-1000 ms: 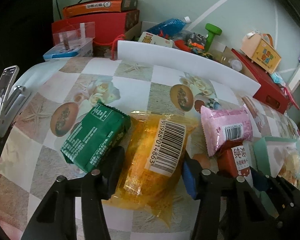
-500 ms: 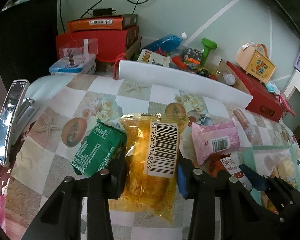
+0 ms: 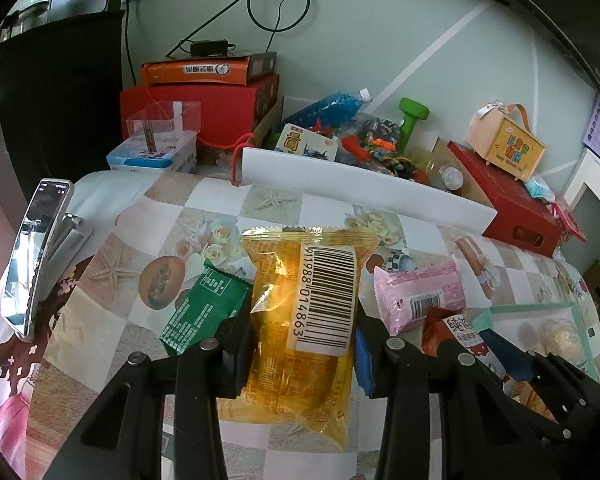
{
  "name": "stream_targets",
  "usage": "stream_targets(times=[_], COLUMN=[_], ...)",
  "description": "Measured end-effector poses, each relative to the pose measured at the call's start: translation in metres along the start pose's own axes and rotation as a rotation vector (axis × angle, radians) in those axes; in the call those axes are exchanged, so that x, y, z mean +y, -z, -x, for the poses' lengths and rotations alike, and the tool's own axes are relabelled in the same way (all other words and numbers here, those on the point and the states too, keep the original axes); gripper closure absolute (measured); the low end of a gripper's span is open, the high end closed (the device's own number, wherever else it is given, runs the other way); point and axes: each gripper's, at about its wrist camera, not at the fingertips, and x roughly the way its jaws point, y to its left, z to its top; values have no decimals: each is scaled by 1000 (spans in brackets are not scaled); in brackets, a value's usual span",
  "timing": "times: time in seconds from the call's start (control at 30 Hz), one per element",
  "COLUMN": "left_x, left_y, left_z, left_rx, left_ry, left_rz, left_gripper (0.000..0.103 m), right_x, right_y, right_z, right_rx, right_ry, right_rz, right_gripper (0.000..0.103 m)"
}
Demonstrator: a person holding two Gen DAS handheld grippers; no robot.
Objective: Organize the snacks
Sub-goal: 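Carry the yellow bread and milk biscuit packet over the tray and open both grippers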
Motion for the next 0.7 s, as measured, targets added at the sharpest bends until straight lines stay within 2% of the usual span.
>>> stream_targets(times=[0.2,0.4,0.53,0.7], left_x=[-9,-30,-52,-86], left_y=[-2,-6,-7,-5], left_z=[9,17,23,27], left_rx=[-21,-43,-54,-59], left_ry=[9,46,86,156], left_rz=[-18,-61,-99,-148], left_gripper=[60,60,60,60], right_x=[-7,-32,-65,-118], right_y=[-3,-10,-13,-14], right_z=[11,30,48,76], right_rx=[-25,-61,-98,-145], right_ry=[8,45,96,202], right_rz=[-17,-55,-113,-212], right_gripper=[61,61,61,61])
